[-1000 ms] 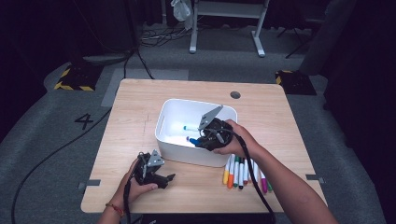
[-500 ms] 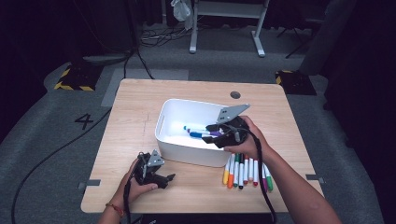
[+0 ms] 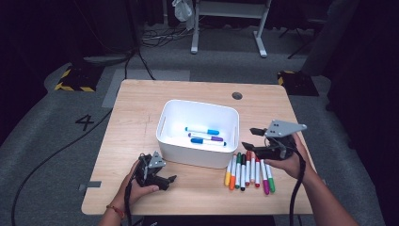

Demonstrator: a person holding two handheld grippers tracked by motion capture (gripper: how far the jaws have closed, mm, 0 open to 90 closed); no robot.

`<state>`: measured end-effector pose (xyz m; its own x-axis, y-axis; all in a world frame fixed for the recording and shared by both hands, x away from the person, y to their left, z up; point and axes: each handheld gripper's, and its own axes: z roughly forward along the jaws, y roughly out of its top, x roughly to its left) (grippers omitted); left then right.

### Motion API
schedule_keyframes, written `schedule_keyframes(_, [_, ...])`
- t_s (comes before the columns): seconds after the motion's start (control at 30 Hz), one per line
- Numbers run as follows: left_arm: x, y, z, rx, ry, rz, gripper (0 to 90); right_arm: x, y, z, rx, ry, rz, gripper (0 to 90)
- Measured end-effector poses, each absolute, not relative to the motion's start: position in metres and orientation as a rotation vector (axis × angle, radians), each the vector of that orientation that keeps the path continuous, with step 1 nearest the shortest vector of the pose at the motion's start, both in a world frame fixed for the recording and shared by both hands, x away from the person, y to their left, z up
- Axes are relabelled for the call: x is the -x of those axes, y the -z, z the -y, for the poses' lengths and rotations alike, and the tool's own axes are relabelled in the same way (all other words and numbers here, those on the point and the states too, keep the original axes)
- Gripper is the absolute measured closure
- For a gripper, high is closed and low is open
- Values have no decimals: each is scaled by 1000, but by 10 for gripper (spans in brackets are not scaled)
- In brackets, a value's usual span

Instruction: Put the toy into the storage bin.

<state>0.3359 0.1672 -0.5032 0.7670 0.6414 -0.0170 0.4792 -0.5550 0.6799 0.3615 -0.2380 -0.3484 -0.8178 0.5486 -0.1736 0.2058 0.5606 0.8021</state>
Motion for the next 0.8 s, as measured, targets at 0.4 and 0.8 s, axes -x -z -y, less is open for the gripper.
schedule_keyframes(0.4, [-336,503,-167,-2268,-304,-832,151,-332,427,313,-877,-1038,-2460,432])
schedule_keyframes(0.8, [-336,503,-167,-2267,-306,-832,151,-323,471,330,-1026,-961,-2509,431])
